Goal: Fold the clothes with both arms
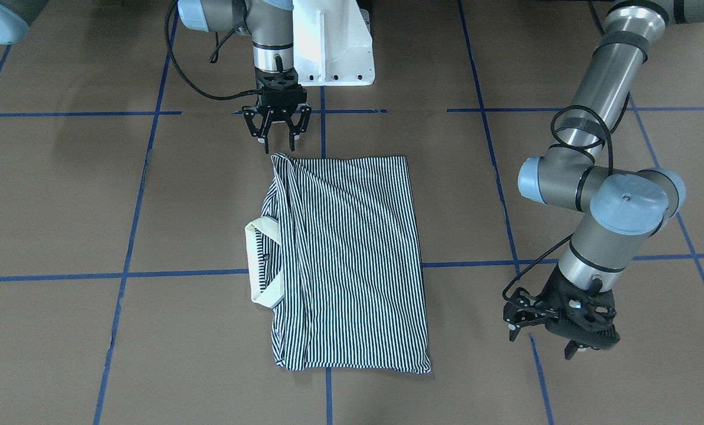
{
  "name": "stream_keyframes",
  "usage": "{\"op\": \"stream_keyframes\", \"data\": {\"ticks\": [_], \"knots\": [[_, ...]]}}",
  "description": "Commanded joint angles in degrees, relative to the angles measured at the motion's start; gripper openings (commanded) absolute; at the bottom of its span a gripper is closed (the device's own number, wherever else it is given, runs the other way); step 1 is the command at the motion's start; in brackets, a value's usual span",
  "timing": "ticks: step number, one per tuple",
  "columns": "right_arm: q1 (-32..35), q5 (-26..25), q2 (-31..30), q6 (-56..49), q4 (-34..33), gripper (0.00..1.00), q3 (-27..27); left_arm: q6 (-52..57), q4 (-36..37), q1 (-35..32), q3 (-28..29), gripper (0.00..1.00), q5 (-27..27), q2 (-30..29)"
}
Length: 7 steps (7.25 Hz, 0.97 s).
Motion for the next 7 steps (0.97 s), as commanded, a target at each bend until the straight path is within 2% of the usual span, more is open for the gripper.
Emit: {"op": "stream_keyframes", "data": {"ticks": [1, 2, 4, 7], "knots": [[4.99, 2.51, 0.67, -3.91, 0.00, 1.00, -0.70, 0.00, -0.09, 0.00, 0.00, 1.00, 0.00, 0.00], [6.67, 4.96, 1.80, -4.62, 0.35, 1.00, -2.36, 0.00, -0.09, 0.09, -0.09, 1.00, 0.00, 0.00], [6.95, 5.86, 6.72, -5.32, 0.97, 1.00, -8.59, -0.09, 0.00, 0.17, -0.09, 1.00, 0.00, 0.00], [6.60, 8.41, 6.91, -7.52, 0.44, 0.99, -11.86, -0.09, 0.00, 0.35, -0.09, 1.00, 0.00, 0.00]]}}
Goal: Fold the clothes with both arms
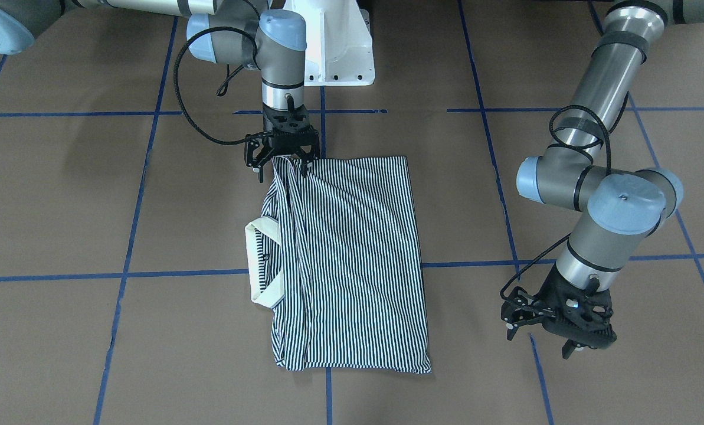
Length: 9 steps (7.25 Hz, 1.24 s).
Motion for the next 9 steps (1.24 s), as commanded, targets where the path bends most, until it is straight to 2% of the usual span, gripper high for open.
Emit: {"op": "stream_keyframes", "data": {"ticks": [1, 4, 7, 9], "knots": [[-0.16, 1.52, -0.03, -1.77, -0.68, 0.94, -1.42, -0.02, 0.00, 0.08, 0.00, 1.00, 0.00, 0.00], [1.41, 2.76, -0.03, -6.95, -2.45, 0.93, -0.89, -0.02, 0.00, 0.17, 0.09, 1.00, 0.00, 0.00], [3.00, 5.04, -0.64, -7.58, -2.45, 0.93, -0.80, -0.02, 0.00, 0.34, 0.09, 1.00, 0.00, 0.00], [4.58, 5.66, -4.40, -9.41, -2.53, 0.92, 1.73, -0.02, 0.00, 0.34, 0.00, 1.00, 0.00, 0.00]]}}
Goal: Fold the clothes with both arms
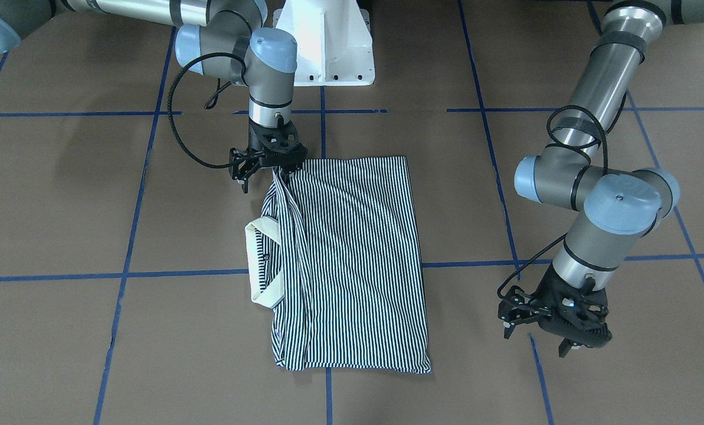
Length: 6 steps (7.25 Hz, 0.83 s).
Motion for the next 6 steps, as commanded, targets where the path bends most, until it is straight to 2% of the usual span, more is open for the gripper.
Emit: {"op": "stream_keyframes", "data": {"ticks": [1, 4, 6], "knots": [[2.00, 0.76, -3.30, -3.32, -0.42, 0.92, 2.95, 0.00, 0.00, 0.01, -0.04, 1.00, 0.00, 0.00], [4.91, 3.84, -4.27, -4.57, -1.57, 0.96, 4.20, 0.00, 0.09, 0.01, 0.05, 1.00, 0.00, 0.00], [6.84, 3.93, 2.19, -3.61, -1.39, 0.98, 1.58, 0.00, 0.18, 0.10, 0.05, 1.00, 0.00, 0.00]]}}
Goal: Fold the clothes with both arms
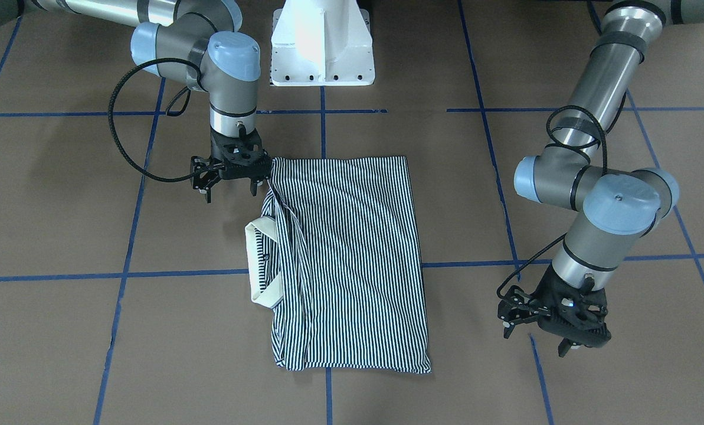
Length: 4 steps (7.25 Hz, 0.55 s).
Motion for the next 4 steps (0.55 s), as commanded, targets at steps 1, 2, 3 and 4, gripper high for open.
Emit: {"op": "stream_keyframes", "data": {"ticks": [1, 2, 3, 4], "knots": [[1.71, 0.78, 8.01, 0.92, 0.06, 0.98, -5.07, 0.00, 0.07, 0.12, 0.00, 1.00, 0.00, 0.00], [1.89, 1.22, 11.09, 2.75, 0.15, 0.99, -8.32, 0.00, 0.07, 0.12, 0.00, 1.00, 0.00, 0.00], [1.80, 1.23, 14.17, 4.51, 0.06, 0.99, -12.62, 0.00, 0.07, 0.12, 0.00, 1.00, -0.09, 0.00], [1.80, 1.23, 14.98, 4.53, -0.11, 0.99, -14.23, 0.09, 0.07, 0.21, 0.00, 1.00, 0.00, 0.00]]}}
